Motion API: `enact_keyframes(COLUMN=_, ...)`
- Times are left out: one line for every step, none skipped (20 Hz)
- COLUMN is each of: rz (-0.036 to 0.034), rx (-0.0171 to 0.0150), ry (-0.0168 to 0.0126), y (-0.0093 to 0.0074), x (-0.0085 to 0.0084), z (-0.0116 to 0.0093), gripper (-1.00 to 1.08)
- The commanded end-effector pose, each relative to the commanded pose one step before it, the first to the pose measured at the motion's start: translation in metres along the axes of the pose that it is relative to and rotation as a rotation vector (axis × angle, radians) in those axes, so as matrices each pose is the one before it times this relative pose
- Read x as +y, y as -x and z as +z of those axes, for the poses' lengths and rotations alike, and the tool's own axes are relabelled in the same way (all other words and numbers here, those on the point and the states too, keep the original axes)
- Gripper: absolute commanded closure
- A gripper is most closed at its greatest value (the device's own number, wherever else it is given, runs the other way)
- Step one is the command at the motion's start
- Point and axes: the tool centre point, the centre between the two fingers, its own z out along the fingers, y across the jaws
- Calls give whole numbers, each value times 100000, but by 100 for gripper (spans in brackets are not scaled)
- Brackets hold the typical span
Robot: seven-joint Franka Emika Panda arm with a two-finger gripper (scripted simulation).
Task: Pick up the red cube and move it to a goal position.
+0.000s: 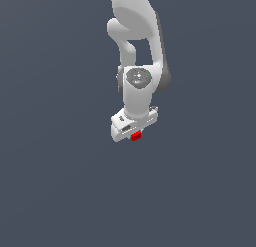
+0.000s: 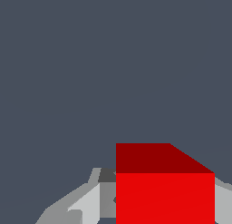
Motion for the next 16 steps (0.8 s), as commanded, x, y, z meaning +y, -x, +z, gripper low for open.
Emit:
enact_keyframes(rz=1, rx=16, ry=-7, y=-1479, x=303, z=-1981, gripper=108)
enact_keyframes(rz=0, rx=0, ry=0, y=-547, x=122, z=-694, gripper=108)
enact_keyframes(rz=0, rx=0, ry=0, y=-515, x=116, z=-649, gripper=108)
enact_keyframes(rz=0, rx=0, ry=0, y=-482, x=110, z=-604, gripper=108)
enact_keyframes(rz=0, rx=0, ry=0, y=-450, x=104, z=-559, gripper=108)
enact_keyframes(rz=0, rx=0, ry=0, y=-419, x=98, z=-515, gripper=108)
enact_keyframes(rz=0, rx=0, ry=0, y=-388, x=93, z=-471, gripper=108)
enact_keyframes(rz=0, rx=0, ry=0, y=-356, x=87, z=-428, gripper=108)
enact_keyframes(rz=0, rx=0, ry=0, y=-326, x=81, z=-387, gripper=108)
enact_keyframes(rz=34, rx=3, ry=60, y=-286, x=84, z=-370, gripper=108)
enact_keyframes(rz=0, rx=0, ry=0, y=-269, x=68, z=-315, gripper=108)
enact_keyframes(rz=0, rx=0, ry=0, y=-241, x=62, z=-281, gripper=108)
enact_keyframes(rz=0, rx=0, ry=0, y=-215, x=56, z=-248, gripper=108)
enact_keyframes(rz=0, rx=0, ry=0, y=-189, x=50, z=-216, gripper=108)
enact_keyframes(rz=0, rx=0, ry=0, y=-164, x=44, z=-184, gripper=108)
enact_keyframes(rz=14, rx=-22, ry=64, y=-140, x=35, z=-159, gripper=108)
